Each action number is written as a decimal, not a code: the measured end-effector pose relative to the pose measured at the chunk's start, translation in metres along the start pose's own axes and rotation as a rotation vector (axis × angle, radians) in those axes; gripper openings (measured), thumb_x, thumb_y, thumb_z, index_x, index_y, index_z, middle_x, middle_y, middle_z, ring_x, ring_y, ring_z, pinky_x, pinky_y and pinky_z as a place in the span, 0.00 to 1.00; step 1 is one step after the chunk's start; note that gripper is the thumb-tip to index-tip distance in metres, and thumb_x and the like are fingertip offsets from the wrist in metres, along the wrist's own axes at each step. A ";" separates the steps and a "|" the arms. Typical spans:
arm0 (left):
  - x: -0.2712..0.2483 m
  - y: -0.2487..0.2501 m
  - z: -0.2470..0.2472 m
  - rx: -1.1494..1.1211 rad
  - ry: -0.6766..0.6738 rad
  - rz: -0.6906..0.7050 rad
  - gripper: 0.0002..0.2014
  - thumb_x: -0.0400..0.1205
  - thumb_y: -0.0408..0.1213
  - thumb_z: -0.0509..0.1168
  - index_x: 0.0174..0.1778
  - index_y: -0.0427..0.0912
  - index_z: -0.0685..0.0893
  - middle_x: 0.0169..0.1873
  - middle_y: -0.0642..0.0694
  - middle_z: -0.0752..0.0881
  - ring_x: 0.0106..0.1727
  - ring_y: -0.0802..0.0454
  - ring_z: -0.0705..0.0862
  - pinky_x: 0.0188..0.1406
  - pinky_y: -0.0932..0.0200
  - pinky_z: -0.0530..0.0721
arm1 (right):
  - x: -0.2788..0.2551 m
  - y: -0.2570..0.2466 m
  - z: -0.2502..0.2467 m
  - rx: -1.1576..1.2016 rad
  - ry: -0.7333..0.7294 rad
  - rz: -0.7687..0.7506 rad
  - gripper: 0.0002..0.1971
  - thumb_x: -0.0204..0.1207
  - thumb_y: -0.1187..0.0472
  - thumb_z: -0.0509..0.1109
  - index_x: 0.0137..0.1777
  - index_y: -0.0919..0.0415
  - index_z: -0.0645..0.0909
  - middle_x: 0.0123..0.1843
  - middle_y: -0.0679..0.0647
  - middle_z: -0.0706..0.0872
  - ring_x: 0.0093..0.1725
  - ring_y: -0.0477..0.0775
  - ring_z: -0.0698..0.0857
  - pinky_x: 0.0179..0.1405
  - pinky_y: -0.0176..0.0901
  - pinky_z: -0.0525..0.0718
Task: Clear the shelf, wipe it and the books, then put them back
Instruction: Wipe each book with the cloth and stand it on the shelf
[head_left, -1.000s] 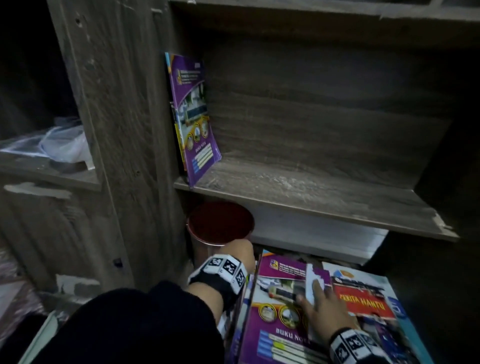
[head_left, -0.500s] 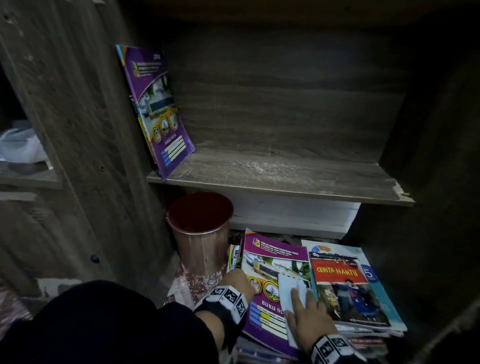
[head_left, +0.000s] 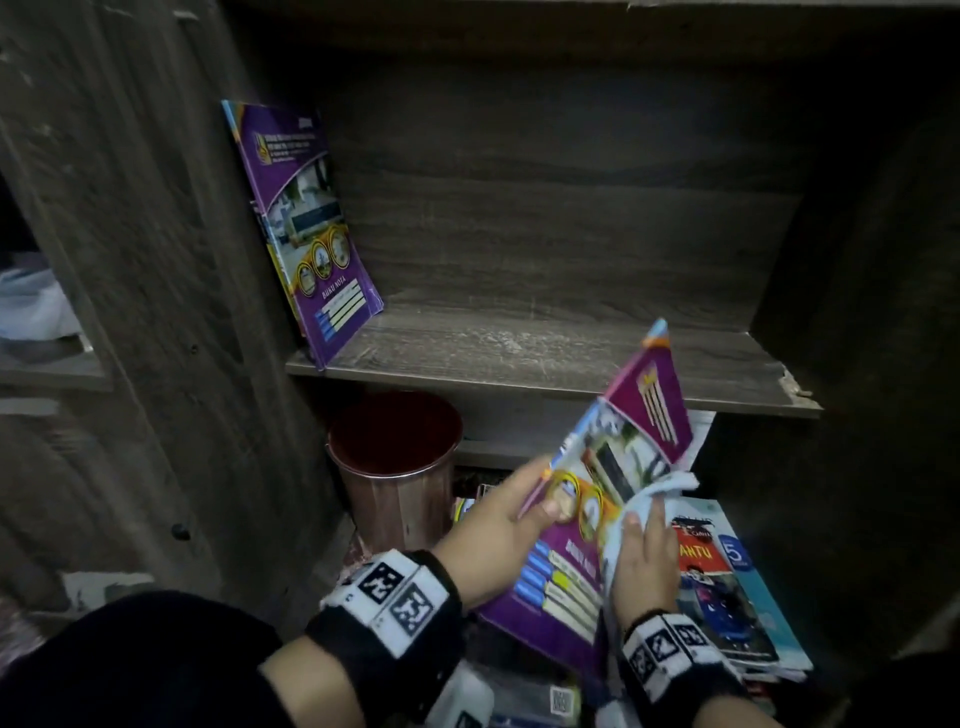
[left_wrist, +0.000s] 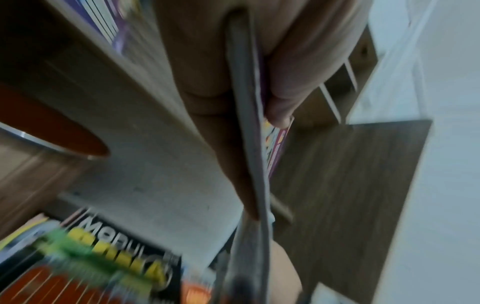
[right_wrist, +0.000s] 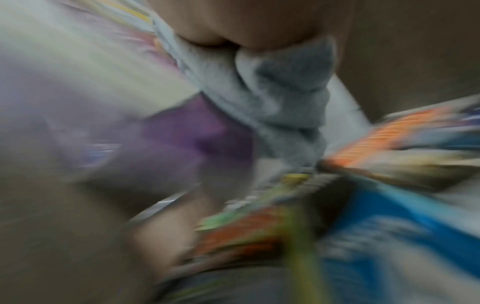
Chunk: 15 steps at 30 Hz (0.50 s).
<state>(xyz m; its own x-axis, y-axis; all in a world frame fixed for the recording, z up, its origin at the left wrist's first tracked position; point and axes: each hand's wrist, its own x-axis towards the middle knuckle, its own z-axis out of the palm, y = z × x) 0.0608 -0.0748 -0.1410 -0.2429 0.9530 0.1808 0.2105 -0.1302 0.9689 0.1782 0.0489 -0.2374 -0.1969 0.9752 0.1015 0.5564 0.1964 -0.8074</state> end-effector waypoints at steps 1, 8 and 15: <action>0.000 0.007 -0.007 -0.037 0.053 0.027 0.17 0.82 0.39 0.61 0.66 0.59 0.77 0.58 0.56 0.87 0.60 0.60 0.83 0.68 0.58 0.78 | -0.009 -0.014 0.000 0.033 0.001 -0.102 0.27 0.86 0.48 0.51 0.82 0.59 0.60 0.79 0.69 0.65 0.77 0.69 0.65 0.76 0.59 0.63; -0.018 0.035 -0.036 -0.105 0.054 0.103 0.15 0.84 0.40 0.62 0.67 0.52 0.79 0.61 0.56 0.87 0.61 0.62 0.84 0.61 0.68 0.79 | -0.030 -0.115 -0.017 0.032 0.104 -0.706 0.28 0.81 0.34 0.39 0.81 0.33 0.46 0.82 0.61 0.60 0.77 0.55 0.55 0.75 0.47 0.50; -0.020 0.044 -0.041 -0.307 0.060 0.102 0.19 0.80 0.41 0.61 0.68 0.49 0.78 0.56 0.41 0.89 0.53 0.46 0.88 0.52 0.55 0.88 | 0.033 -0.105 -0.057 -0.048 0.122 -0.431 0.29 0.77 0.33 0.38 0.79 0.27 0.44 0.84 0.50 0.53 0.81 0.59 0.52 0.77 0.56 0.54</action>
<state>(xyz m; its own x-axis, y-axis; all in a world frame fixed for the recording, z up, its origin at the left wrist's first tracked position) 0.0365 -0.1111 -0.0953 -0.2922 0.9142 0.2806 -0.0567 -0.3095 0.9492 0.1596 0.0667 -0.1161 -0.3243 0.8074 0.4929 0.4817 0.5894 -0.6485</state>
